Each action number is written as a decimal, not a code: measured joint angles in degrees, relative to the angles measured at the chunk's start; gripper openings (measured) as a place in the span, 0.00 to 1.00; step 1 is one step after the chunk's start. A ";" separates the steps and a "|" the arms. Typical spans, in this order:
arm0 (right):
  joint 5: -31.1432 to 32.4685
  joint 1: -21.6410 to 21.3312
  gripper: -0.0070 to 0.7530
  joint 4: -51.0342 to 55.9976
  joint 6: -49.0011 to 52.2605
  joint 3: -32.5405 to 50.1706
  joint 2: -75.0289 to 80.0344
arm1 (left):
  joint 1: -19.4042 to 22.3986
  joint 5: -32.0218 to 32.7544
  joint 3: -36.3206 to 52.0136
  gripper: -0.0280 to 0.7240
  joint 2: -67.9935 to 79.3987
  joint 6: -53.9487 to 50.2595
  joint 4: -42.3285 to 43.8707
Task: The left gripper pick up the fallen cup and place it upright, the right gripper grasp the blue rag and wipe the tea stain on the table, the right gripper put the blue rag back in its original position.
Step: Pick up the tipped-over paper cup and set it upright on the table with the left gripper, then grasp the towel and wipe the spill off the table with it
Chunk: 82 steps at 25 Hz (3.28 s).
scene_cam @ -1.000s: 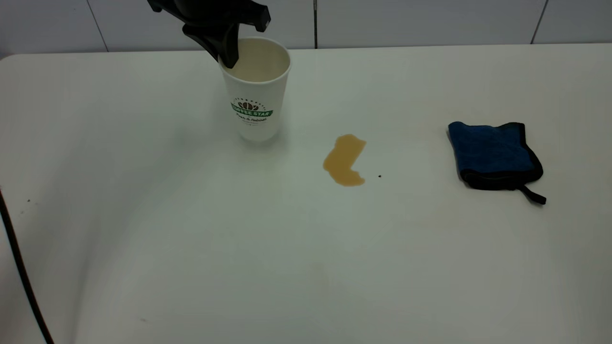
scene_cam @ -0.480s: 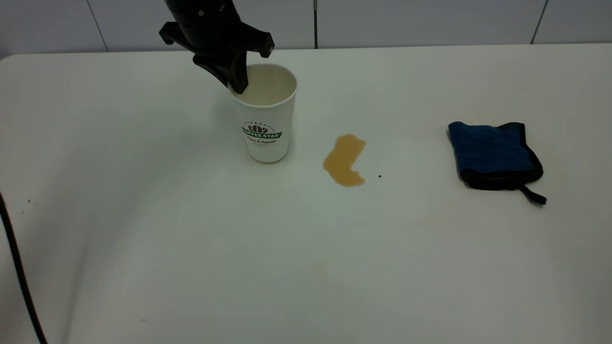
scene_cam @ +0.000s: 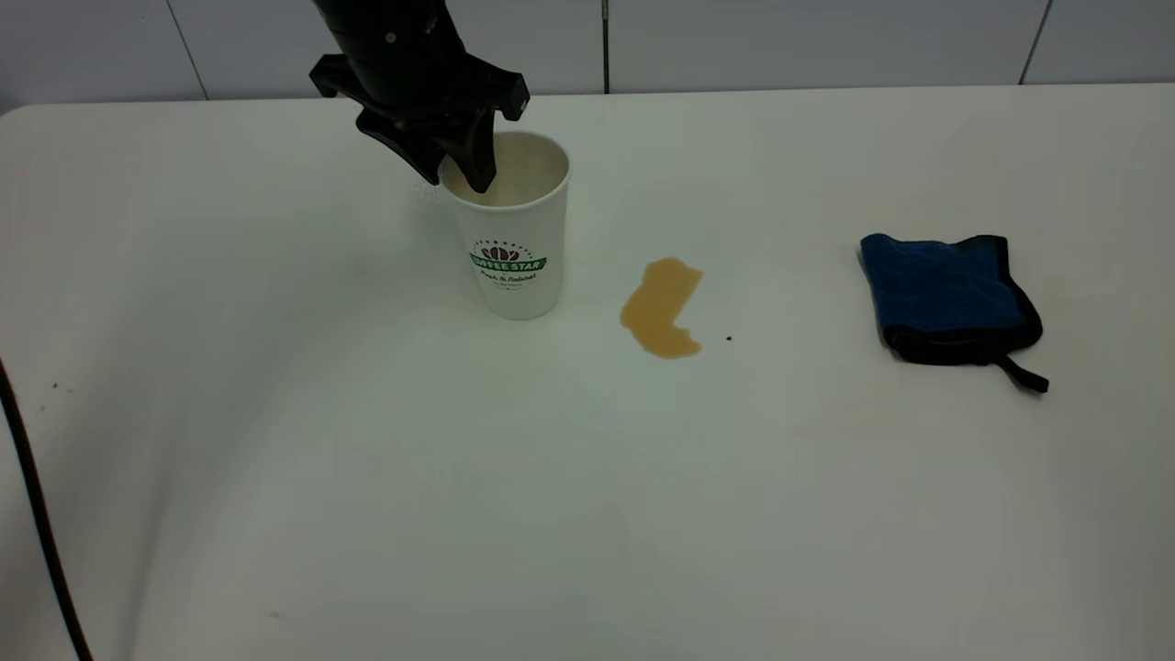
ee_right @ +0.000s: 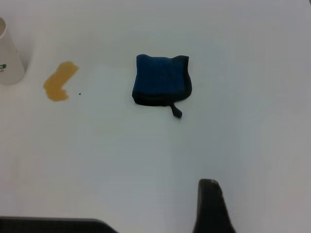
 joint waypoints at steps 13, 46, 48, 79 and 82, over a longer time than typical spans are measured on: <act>0.00 0.00 0.71 0.00 0.00 0.00 0.00 | -0.75 11.38 0.00 0.79 -23.96 0.46 0.27; 0.00 0.00 0.71 0.05 0.00 0.00 0.00 | -8.57 18.50 65.48 0.79 -75.09 -6.50 5.62; 0.00 0.00 0.71 0.05 0.00 0.00 0.00 | -8.57 20.07 68.01 0.79 -78.09 -6.79 5.62; 0.00 0.00 0.71 0.05 0.00 0.00 0.00 | 14.25 29.41 76.44 0.79 -139.36 -9.00 9.68; 0.00 0.00 0.71 0.05 0.00 0.00 0.00 | 17.45 29.41 76.44 0.79 -139.41 -9.00 9.68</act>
